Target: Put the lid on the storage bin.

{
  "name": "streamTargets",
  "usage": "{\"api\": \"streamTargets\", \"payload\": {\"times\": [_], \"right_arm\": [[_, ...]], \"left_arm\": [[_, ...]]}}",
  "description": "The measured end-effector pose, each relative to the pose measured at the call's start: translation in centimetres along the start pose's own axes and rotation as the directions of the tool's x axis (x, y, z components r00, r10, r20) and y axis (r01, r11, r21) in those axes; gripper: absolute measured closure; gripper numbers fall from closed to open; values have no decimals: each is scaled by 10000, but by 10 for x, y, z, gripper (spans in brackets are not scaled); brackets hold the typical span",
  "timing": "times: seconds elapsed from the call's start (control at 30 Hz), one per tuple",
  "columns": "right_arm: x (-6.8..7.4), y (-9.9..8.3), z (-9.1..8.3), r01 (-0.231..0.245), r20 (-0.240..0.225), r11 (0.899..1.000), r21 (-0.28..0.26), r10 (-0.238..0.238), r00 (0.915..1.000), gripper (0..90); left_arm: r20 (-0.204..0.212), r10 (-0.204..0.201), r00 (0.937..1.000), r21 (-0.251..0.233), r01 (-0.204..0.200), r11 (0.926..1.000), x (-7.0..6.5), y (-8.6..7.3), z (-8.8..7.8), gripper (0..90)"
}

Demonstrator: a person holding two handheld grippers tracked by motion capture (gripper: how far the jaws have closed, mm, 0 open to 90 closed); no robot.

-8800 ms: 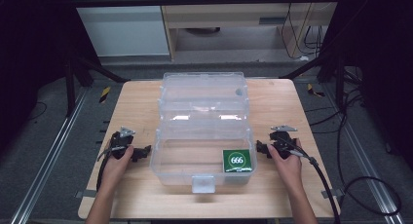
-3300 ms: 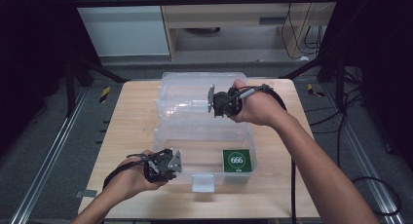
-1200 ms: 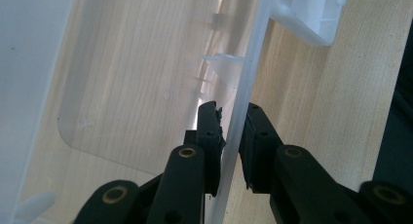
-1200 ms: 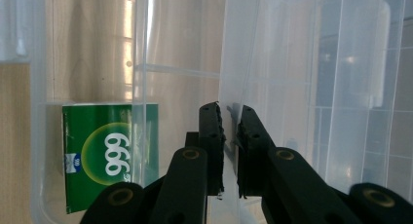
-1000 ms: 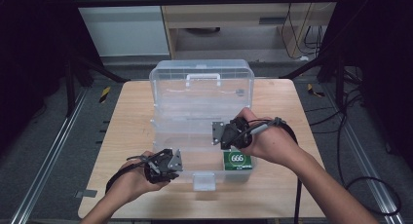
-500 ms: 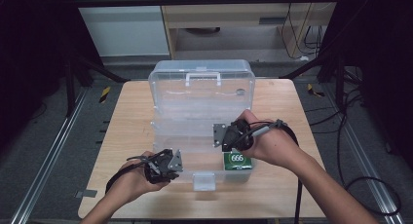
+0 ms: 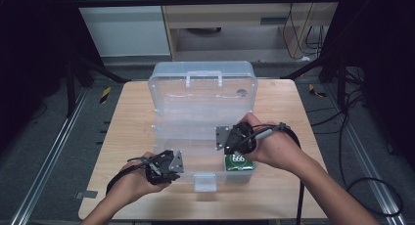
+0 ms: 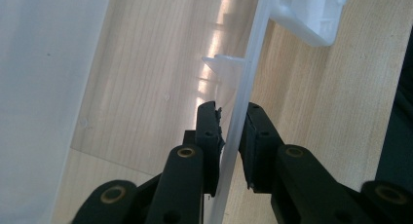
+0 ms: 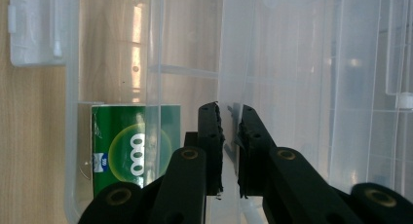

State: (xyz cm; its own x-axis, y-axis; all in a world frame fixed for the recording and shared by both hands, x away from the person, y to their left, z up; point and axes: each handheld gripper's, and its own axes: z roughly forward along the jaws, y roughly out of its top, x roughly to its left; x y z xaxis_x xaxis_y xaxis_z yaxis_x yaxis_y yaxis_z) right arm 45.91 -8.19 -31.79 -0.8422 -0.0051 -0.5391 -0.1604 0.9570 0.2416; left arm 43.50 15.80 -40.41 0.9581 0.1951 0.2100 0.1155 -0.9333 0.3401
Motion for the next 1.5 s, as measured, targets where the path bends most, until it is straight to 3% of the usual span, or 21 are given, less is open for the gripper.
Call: {"api": "streamTargets", "payload": {"times": [0.6, 0.73, 0.9, 1.03, 1.07, 1.17, 1.27, 1.37, 1.43, 1.47, 1.5], "right_arm": [[2, -1, 0, 20, -226, 10000, -10, -20, 9997, 820], [1, -1, 0, 20, -238, 10000, -26, -21, 9997, 819], [1, -2, -1, 7, -239, 10000, -49, -8, 9997, 818], [1, -2, 0, -46, -240, 10000, -77, 44, 9997, 817], [1, -2, 0, -47, -235, 10000, -81, 45, 9997, 816], [2, -3, -1, -1, -183, 10000, -80, 0, 9998, 815], [3, -4, -1, -46, -204, 9999, -144, 44, 9998, 814], [4, -4, -1, -38, -207, 9999, -133, 35, 9998, 814], [4, -4, -1, -31, -181, 9999, -116, 29, 9998, 813], [5, -4, -1, -29, -172, 9999, -130, 27, 9998, 812], [5, -4, -1, -16, -171, 9999, -126, 14, 9999, 812]], "left_arm": [[-34, 116, 9999, -8, -116, 9999, 0, 0, 0, 782], [-366, 81, 9993, -302, -92, 9995, -2, -1, -6, 724], [-63, -124, 9999, -1327, 114, 9911, -6, -1, -31, 587], [308, -293, 9991, -2429, 359, 9694, -7, 1, -57, 569], [409, -472, 9981, -2844, 569, 9570, -4, 0, -65, 570], [215, -1048, 9943, -3418, 1058, 9338, 5, -3, -84, 615], [-17, -1665, 9860, -3907, 1526, 9078, 16, -10, -100, 691], [-287, -2334, 9720, -4253, 1994, 8828, 27, -18, -112, 762], [-465, -2752, 9603, -4323, 2290, 8722, 34, -23, -116, 795], [-508, -3080, 9500, -4366, 2563, 8624, 39, -26, -118, 820], [-626, -3479, 9354, -4422, 2865, 8499, 44, -29, -120, 847]]}}
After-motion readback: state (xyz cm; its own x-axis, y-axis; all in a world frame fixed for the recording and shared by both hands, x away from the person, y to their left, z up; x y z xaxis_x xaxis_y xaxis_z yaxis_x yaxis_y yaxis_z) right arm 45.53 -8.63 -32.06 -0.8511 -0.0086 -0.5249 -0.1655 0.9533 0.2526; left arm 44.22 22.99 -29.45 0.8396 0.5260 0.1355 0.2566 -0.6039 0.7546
